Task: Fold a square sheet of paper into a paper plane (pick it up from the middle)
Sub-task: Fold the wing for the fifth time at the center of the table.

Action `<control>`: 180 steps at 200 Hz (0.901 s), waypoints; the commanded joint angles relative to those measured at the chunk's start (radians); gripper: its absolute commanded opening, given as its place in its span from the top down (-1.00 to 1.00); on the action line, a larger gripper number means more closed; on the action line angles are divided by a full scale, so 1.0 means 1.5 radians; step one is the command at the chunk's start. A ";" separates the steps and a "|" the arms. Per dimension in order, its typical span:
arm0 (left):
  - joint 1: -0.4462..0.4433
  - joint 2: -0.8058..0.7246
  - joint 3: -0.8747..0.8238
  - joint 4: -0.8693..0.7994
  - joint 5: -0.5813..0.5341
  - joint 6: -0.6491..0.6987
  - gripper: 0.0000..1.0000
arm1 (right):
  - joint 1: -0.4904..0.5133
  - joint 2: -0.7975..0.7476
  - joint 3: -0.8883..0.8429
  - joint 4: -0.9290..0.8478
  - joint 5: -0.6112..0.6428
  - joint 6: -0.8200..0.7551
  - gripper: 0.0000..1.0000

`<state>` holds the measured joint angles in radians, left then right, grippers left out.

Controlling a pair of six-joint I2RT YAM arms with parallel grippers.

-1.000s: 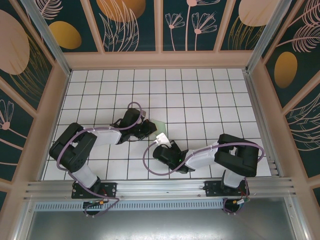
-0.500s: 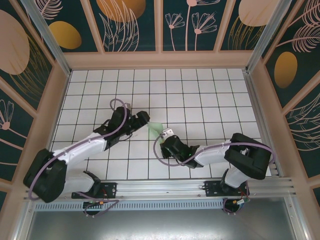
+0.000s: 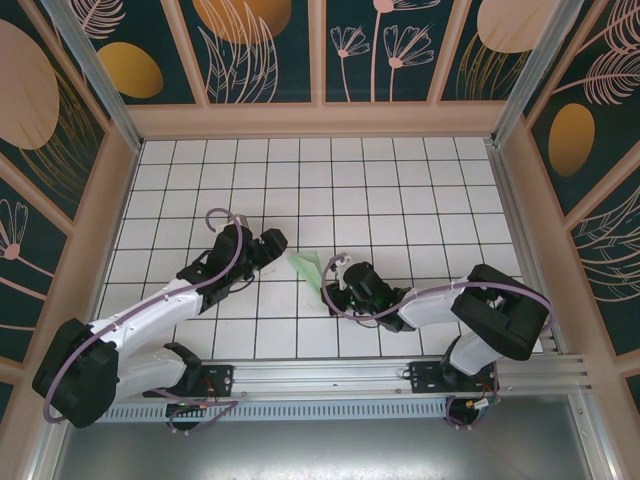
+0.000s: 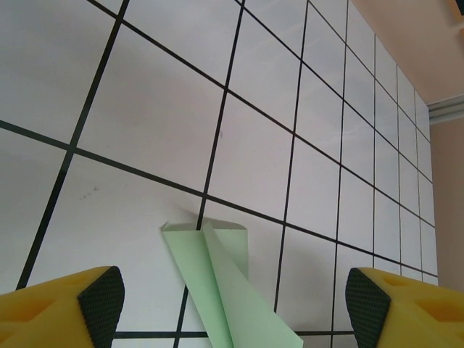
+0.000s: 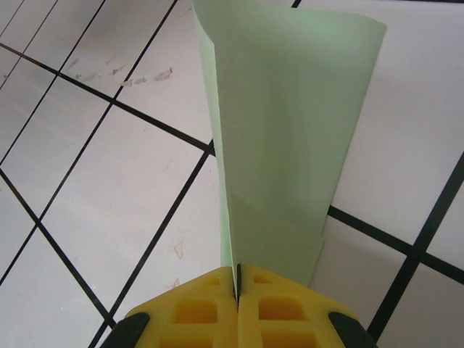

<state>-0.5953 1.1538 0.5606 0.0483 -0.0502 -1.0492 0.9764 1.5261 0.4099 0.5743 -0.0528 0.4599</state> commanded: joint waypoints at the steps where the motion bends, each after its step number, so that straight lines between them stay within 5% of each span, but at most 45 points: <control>1: 0.004 0.005 -0.012 0.003 0.010 -0.002 -0.64 | -0.003 0.011 -0.014 0.030 -0.018 0.028 1.00; 125: 0.003 0.037 -0.021 0.032 0.068 0.001 -0.63 | -0.037 0.070 0.022 -0.006 -0.108 0.110 0.99; 180: 0.004 0.053 -0.070 0.161 0.173 0.008 -0.23 | -0.093 0.094 0.035 -0.018 -0.223 0.163 0.97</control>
<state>-0.5953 1.2186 0.4980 0.1631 0.1143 -1.0454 0.8692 1.6306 0.4500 0.5735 -0.2924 0.6472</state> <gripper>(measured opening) 0.664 0.059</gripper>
